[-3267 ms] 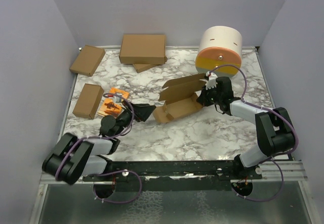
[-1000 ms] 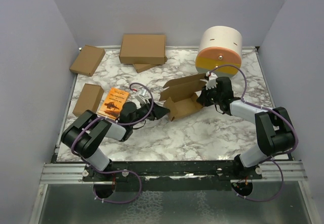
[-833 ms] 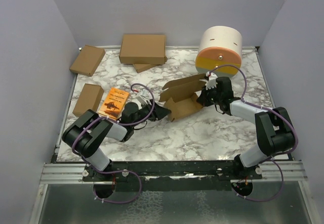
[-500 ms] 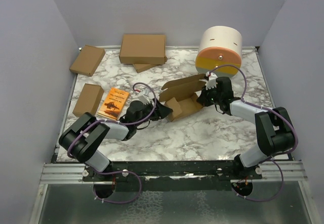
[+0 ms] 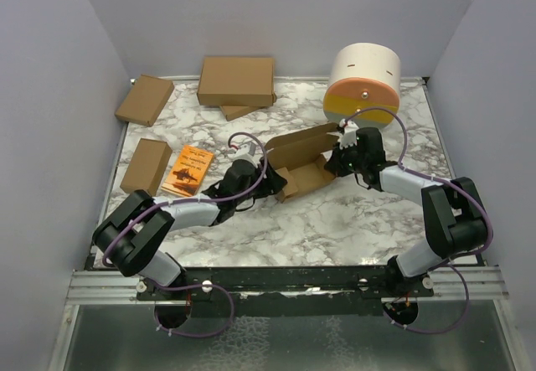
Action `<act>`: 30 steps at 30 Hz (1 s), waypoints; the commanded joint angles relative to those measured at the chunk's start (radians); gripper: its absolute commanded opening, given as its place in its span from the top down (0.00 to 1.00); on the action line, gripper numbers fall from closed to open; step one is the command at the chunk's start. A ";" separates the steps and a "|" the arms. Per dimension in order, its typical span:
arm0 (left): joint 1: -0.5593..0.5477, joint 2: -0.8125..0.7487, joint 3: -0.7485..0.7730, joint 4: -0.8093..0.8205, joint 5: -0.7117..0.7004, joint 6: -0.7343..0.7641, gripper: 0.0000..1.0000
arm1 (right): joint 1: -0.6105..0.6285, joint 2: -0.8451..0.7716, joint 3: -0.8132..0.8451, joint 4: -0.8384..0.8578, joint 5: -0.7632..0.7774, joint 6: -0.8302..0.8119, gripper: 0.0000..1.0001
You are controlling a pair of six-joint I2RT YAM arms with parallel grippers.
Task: Fold the paper box
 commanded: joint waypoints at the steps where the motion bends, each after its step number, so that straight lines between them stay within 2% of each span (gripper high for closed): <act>1: -0.027 -0.025 0.043 -0.149 -0.124 0.024 0.40 | 0.010 -0.021 0.007 0.010 -0.026 0.006 0.99; 16: -0.048 -0.015 0.082 -0.273 -0.249 0.046 0.59 | 0.051 -0.161 -0.021 0.058 -0.049 0.045 0.99; 20: -0.047 -0.008 0.084 -0.277 -0.273 0.043 0.60 | 0.094 -0.155 -0.008 0.051 0.017 0.048 0.99; 23: -0.048 0.005 0.094 -0.279 -0.286 0.044 0.65 | 0.123 -0.154 -0.005 0.052 0.043 0.041 0.99; 30: -0.055 0.043 0.138 -0.341 -0.343 0.069 0.71 | 0.151 -0.165 0.002 0.049 0.082 0.042 0.99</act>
